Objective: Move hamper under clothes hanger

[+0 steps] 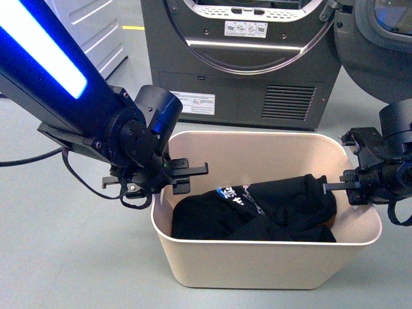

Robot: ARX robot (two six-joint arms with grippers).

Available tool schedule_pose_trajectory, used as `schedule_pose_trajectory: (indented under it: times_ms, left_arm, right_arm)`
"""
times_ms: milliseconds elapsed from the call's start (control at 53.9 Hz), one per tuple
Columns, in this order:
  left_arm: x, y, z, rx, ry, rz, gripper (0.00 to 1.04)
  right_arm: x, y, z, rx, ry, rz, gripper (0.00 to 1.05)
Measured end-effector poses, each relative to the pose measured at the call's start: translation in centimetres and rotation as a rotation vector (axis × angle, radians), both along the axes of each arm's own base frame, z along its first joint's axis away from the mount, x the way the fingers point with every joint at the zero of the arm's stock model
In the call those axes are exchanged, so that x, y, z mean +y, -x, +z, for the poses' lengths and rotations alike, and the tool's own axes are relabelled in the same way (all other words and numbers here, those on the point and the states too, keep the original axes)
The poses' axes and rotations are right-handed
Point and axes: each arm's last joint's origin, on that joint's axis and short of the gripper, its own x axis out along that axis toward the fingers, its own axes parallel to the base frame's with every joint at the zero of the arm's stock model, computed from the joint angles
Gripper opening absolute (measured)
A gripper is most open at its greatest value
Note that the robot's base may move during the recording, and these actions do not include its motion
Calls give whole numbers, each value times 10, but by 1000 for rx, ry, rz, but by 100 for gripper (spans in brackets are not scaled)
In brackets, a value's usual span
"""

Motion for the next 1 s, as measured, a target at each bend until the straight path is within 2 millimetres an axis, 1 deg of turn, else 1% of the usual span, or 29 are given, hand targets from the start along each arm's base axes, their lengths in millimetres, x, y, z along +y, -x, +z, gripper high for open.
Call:
schedule_pose_trajectory:
  times_ms: [19,56,186,223,260,538,723,872,1002]
  left_arm:
    - [0,0,0,3,1,3,36]
    - [0,0,0,5,2,5,33]
    - [0,1,-1,13,2,17,8]
    - [1,1,-1,15,1,17,3]
    - [2,1,0,14,3,18,4]
    - [5,0,4,17,4,27,4]
    - [6,-3,18,-5,2,31,4]
    - [5,-7,38,-54,-8,26,4]
    - [5,-8,45,-69,-6,22,4]
  right_arm:
    - [0,0,0,0,0,0,3]
    - [0,0,0,0,0,0,3]
    - [-1,0,0,-2,0,-1,3]
    - [-1,0,0,-6,1,-2,3]
    - [-1,0,0,-9,1,-3,3]
    - [-1,6,4,-13,-11,5,3]
    - [-1,5,20,-42,-22,14,3]
    - [0,1,41,-90,-26,19,3]
    - [0,-1,47,-105,-25,20,3]
